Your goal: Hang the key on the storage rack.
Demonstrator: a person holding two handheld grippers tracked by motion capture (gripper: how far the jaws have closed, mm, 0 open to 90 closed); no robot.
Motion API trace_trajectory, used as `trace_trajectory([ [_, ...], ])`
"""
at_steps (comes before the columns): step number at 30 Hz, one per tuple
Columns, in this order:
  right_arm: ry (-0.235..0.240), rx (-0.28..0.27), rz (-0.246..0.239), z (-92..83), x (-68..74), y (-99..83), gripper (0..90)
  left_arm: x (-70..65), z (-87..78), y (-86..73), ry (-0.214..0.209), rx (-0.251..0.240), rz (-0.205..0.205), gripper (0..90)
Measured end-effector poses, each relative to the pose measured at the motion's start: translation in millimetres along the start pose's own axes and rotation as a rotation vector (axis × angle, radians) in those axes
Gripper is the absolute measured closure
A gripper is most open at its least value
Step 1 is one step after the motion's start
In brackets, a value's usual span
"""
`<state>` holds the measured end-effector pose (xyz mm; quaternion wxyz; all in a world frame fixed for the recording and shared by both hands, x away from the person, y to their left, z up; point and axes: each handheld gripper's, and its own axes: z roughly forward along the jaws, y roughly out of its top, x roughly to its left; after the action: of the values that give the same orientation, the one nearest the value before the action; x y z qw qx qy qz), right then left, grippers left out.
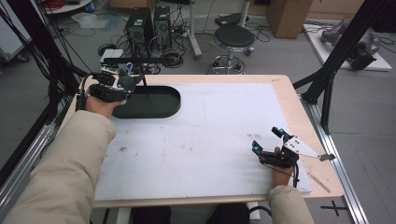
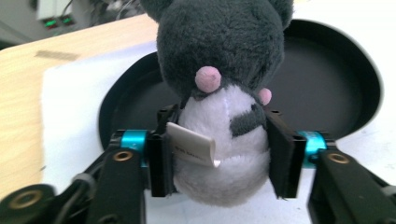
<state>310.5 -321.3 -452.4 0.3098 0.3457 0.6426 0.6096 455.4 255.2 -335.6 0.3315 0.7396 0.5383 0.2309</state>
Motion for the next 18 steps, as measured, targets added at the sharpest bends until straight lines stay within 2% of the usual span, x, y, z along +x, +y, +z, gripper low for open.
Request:
trace_trajectory([
  [2, -0.002, 0.002, -0.001, -0.1, 0.1, 0.0, 0.7, 3.2, -1.7, -6.3, -0.024, -0.056, 0.013, 35.2],
  [4, -0.003, 0.002, -0.002, -0.1, 0.1, 0.0, 0.7, 5.1, -3.1, -13.0, -0.072, -0.114, 0.035, 22.4],
  [6, -0.004, 0.003, -0.002, 0.0, 0.2, 0.1, 0.7, 5.2, -8.3, -19.3, -0.078, -0.146, 0.1, 17.9],
  [7, -0.003, 0.002, -0.001, 0.0, 0.2, 0.1, 0.7, 5.6, -11.5, -22.5, -0.092, -0.154, 0.124, 14.3],
  [9, 0.0, 0.0, -0.001, 0.1, -0.2, 0.0, 0.7, 6.5, -19.7, -29.2, -0.101, -0.188, 0.159, 13.0],
  [10, -0.002, 0.002, 0.0, 0.2, -0.4, 0.0, 0.7, 7.2, -24.0, -33.1, -0.102, -0.222, 0.159, 11.1],
  [11, -0.002, 0.001, -0.001, 0.2, -0.5, -0.1, 0.7, 7.7, -27.5, -37.0, -0.114, -0.263, 0.143, 5.6],
  [12, -0.002, 0.002, -0.001, 0.2, -0.4, 0.0, 0.7, 9.6, -31.9, -40.7, -0.141, -0.289, 0.139, 1.6],
  [13, -0.004, 0.002, -0.002, 0.3, -0.3, 0.0, 0.7, 11.0, -35.9, -45.0, -0.179, -0.324, 0.146, 1.7],
  [14, -0.005, 0.003, 0.0, 0.3, -0.1, 0.1, 0.7, 11.0, -40.0, -49.4, -0.197, -0.355, 0.157, 1.7],
  [16, -0.003, 0.003, -0.001, 0.2, -0.4, 0.0, 0.7, 10.3, -47.0, -58.0, -0.216, -0.39, 0.176, 1.7],
  [18, -0.005, 0.002, -0.001, 0.2, -0.1, 0.1, 0.7, 8.7, -52.4, -66.7, -0.247, -0.414, 0.171, 1.7],
])
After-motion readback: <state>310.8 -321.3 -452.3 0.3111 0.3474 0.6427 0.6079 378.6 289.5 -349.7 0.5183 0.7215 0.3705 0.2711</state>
